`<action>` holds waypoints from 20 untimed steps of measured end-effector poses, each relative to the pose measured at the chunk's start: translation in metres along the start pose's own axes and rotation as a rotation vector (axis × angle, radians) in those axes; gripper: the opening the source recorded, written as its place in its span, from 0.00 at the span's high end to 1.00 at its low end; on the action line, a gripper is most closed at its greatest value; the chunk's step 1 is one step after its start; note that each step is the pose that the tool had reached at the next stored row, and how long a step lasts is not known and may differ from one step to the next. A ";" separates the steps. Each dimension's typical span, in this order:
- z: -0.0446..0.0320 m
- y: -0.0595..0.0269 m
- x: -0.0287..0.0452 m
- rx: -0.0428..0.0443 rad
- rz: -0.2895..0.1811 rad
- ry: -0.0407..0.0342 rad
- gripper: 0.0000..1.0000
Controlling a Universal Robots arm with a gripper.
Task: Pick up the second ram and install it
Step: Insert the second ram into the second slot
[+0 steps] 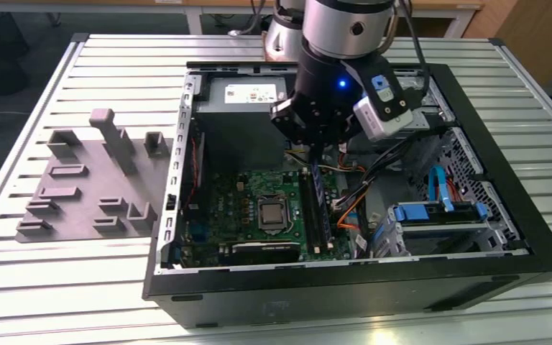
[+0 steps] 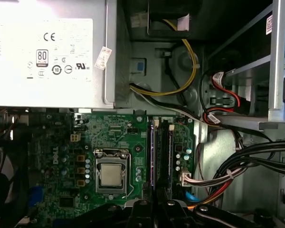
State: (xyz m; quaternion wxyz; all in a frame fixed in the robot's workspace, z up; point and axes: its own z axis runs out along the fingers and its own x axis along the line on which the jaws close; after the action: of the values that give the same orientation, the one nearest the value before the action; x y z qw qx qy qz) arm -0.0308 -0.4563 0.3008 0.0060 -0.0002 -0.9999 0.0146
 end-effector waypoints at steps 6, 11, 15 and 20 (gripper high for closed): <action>0.0110 0.0003 -0.0016 -0.0001 0.001 0.0002 0.86; 0.0201 0.0006 -0.0018 -0.0002 0.012 0.0006 0.86; 0.0273 0.0007 -0.0019 -0.0003 0.023 0.0009 0.86; 0.0364 0.0004 -0.0020 -0.0004 0.035 0.0013 0.86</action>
State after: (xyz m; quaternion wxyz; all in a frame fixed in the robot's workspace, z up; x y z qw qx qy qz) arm -0.0293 -0.4569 0.2644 0.0064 -0.0176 -0.9997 0.0145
